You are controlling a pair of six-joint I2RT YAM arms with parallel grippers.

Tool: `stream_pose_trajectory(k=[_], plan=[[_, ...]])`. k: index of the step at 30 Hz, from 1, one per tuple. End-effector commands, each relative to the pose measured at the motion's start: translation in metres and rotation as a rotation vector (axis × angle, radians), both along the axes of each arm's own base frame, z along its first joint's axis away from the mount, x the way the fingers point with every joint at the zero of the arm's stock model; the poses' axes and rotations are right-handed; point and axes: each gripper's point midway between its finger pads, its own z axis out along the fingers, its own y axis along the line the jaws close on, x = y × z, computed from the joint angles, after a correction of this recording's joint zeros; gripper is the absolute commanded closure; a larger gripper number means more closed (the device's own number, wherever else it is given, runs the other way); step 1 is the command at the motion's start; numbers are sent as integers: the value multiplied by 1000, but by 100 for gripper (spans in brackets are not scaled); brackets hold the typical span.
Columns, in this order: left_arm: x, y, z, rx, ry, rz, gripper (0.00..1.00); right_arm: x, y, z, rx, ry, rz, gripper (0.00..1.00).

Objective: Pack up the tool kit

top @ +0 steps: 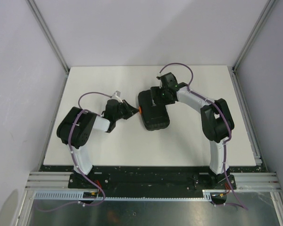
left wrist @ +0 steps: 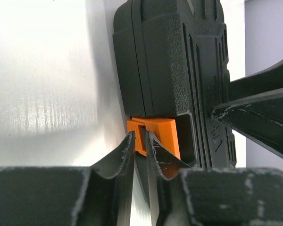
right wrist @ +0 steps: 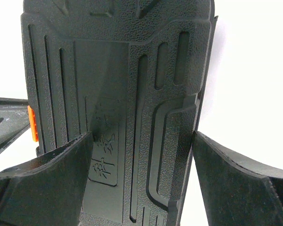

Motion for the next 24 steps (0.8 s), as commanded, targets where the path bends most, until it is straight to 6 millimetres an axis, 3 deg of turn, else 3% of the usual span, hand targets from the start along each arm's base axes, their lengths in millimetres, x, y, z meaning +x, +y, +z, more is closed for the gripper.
stream_pose_trajectory(k=[1,7,24], plan=[[-29,-65,94,-153,-240,-278,77,-85,2,-92,-102,335,98,15],[-31,-70,121,-183,-302,-302,76,-84,3,-91,-102,332,96,15],[-24,-78,124,-213,-305,-300,76,-86,3,-93,-104,341,98,16]])
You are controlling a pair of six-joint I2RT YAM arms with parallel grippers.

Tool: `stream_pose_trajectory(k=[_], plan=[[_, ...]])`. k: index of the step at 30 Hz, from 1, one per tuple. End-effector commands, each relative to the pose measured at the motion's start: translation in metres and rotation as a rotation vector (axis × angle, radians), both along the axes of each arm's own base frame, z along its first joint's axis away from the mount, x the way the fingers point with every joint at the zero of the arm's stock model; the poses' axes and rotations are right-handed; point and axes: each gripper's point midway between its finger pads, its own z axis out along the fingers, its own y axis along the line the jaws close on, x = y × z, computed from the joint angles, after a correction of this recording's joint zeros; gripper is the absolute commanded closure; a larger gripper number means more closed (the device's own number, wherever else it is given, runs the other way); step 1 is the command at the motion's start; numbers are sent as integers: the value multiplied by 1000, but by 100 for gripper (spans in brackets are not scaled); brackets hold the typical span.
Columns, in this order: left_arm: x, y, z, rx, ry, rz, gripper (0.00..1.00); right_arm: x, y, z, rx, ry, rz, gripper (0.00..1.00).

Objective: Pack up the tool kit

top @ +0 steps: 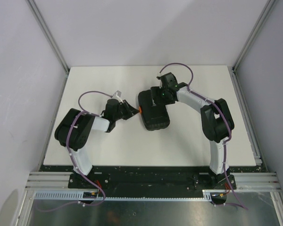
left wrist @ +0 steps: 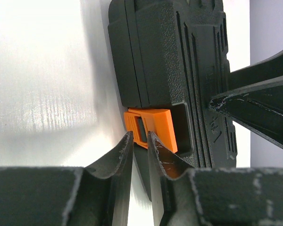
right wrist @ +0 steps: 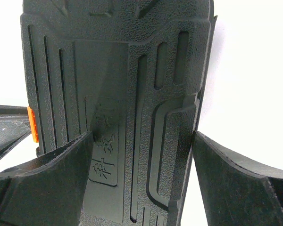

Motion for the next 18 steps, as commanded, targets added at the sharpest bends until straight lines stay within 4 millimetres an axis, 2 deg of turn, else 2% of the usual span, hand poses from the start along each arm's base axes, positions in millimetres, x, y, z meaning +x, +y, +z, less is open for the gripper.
stream_pose_trajectory(k=[1,9,18], plan=[[-15,-78,120,-255,-303,-277,76,-86,3,-93,-103,342,99,16],[-19,-94,134,-278,-339,-323,81,-97,6,-101,-114,375,128,15],[-15,-111,145,-313,-365,-361,83,-127,9,-125,-143,479,187,16]])
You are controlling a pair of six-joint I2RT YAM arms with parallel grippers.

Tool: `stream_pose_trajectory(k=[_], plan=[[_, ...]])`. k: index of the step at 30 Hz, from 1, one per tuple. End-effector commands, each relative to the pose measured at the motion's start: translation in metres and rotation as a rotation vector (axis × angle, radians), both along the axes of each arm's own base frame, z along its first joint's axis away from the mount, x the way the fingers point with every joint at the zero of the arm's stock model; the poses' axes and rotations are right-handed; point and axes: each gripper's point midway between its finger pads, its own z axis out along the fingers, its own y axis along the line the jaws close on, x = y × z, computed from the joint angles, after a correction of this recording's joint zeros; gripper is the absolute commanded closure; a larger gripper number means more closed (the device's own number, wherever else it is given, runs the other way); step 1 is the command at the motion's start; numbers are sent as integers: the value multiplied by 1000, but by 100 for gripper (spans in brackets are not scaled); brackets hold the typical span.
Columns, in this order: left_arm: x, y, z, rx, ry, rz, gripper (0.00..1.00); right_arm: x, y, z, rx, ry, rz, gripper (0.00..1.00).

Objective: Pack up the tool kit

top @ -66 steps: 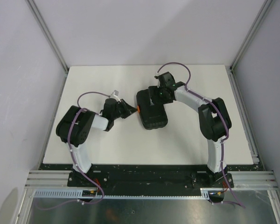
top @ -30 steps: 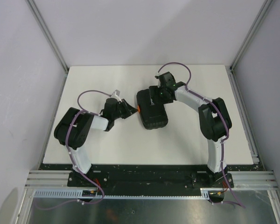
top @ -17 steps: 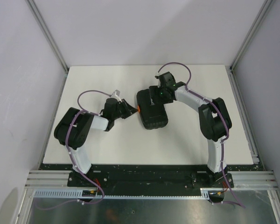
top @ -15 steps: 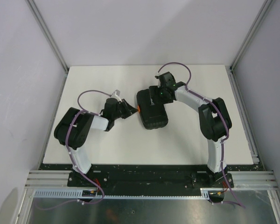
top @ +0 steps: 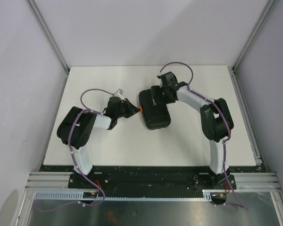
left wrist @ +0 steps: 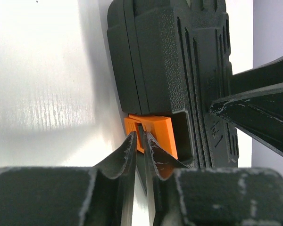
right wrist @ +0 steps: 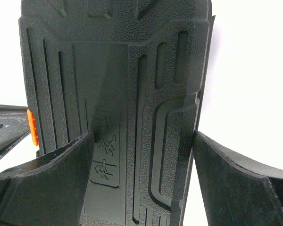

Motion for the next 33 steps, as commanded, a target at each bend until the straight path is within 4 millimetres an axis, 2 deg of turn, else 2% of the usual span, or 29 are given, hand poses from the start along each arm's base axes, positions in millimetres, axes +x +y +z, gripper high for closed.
stream_pose_trajectory(k=[1,5,8,14,18,25,33], plan=[[-23,-104,147,-325,-376,-352,83,-133,13,-117,-115,480,195,16],[-22,-107,152,-336,-391,-355,83,-147,18,-126,-113,526,225,16],[-21,-105,151,-330,-394,-341,82,-145,17,-128,-117,525,211,16],[-22,-78,125,-290,-337,-241,57,-129,7,-124,-101,507,145,17],[-24,-62,113,-271,-309,-187,50,-124,4,-122,-96,501,130,17],[-22,-49,114,-261,-316,-133,46,-123,2,-123,-100,503,127,18],[-21,-43,102,-258,-280,-103,45,-118,1,-118,-83,492,118,18]])
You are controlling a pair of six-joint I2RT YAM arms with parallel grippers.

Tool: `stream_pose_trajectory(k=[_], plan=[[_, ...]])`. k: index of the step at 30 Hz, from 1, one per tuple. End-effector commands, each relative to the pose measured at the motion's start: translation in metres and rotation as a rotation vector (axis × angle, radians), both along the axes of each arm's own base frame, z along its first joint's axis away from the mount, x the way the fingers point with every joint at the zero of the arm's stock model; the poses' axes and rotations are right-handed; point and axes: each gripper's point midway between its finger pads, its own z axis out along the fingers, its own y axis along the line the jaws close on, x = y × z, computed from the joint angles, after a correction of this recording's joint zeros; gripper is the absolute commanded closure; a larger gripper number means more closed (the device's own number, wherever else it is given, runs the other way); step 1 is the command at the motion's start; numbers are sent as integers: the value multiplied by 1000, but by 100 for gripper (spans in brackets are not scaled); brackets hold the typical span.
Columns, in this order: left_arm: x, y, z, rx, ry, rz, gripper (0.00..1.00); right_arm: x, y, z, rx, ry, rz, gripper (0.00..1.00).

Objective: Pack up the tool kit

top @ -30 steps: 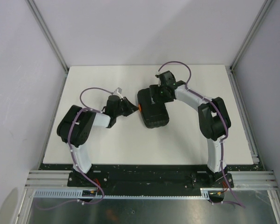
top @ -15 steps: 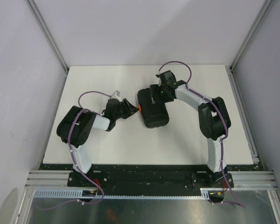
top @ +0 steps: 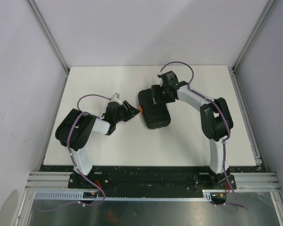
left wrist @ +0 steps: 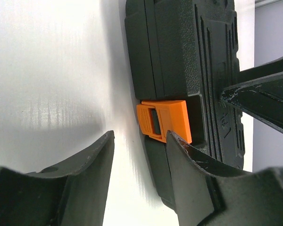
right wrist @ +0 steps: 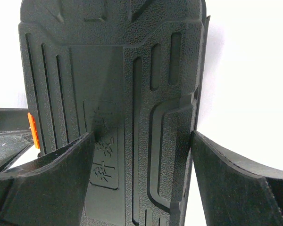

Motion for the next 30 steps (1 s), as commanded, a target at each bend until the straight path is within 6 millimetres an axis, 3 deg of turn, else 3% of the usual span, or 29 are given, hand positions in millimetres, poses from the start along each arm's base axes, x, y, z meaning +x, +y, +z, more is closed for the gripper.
stream_pose_trajectory(k=[1,10,17,24,30], plan=[[-12,-56,111,-244,-281,-184,45,-124,2,-115,-101,485,122,18],[-12,-62,137,-289,-360,-226,45,-124,2,-115,-98,488,122,18],[-15,-84,151,-308,-431,-338,44,-128,6,-115,-95,493,142,18],[-14,-111,149,-319,-441,-417,45,-147,20,-119,-105,511,213,18],[-8,-118,153,-320,-464,-427,44,-172,31,-124,-73,581,306,19]])
